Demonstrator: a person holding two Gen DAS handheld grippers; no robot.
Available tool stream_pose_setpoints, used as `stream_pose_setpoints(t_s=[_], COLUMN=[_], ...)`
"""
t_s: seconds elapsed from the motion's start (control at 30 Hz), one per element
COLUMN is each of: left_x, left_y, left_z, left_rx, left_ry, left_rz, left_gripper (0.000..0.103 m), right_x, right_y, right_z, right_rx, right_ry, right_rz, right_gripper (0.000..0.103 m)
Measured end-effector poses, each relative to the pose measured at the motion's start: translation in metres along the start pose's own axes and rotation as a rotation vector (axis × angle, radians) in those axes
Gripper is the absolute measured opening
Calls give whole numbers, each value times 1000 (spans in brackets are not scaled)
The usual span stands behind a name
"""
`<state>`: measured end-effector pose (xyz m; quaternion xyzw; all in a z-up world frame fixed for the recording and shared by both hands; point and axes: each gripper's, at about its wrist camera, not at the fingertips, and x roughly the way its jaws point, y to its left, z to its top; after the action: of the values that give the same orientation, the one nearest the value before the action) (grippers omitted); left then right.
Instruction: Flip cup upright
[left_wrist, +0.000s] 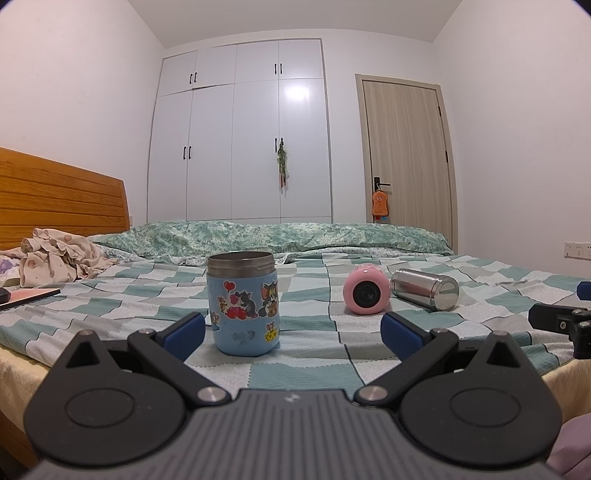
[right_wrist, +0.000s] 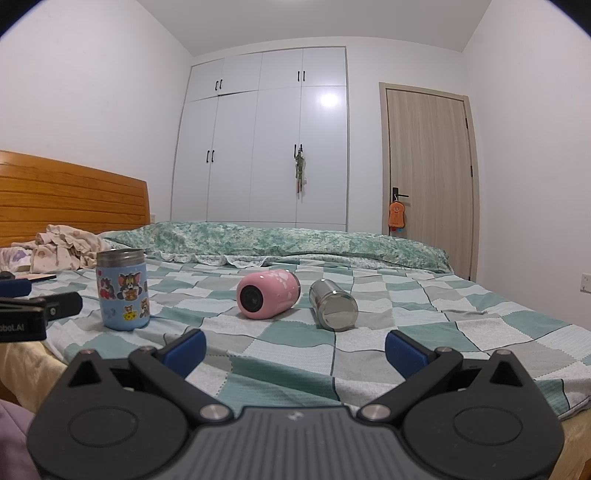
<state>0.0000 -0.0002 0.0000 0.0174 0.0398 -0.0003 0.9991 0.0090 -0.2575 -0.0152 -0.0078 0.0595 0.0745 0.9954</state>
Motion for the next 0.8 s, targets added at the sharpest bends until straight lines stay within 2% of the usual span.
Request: stream_pose_setpoints(t_s=[0.13,0.33,0.47,0.8], left_x=[3,13,33,110], left_y=[-7,-11,-25,-79], left_z=[3,18,34,70], left_rx=[24,23,64,196], left_ry=[11,46,66,190], left_rz=[-4,-61,-84,-135], left_gripper=[103,103,103,103], right_x=[0,6,20,89], right_y=[0,-9,-20,-59], right_z=[0,12,24,51], right_rx=[-1,0,-25,-52], right_ry=[-2,11,21,99], right_rz=[-1,22,40,72], right_gripper=[103,103,103,103])
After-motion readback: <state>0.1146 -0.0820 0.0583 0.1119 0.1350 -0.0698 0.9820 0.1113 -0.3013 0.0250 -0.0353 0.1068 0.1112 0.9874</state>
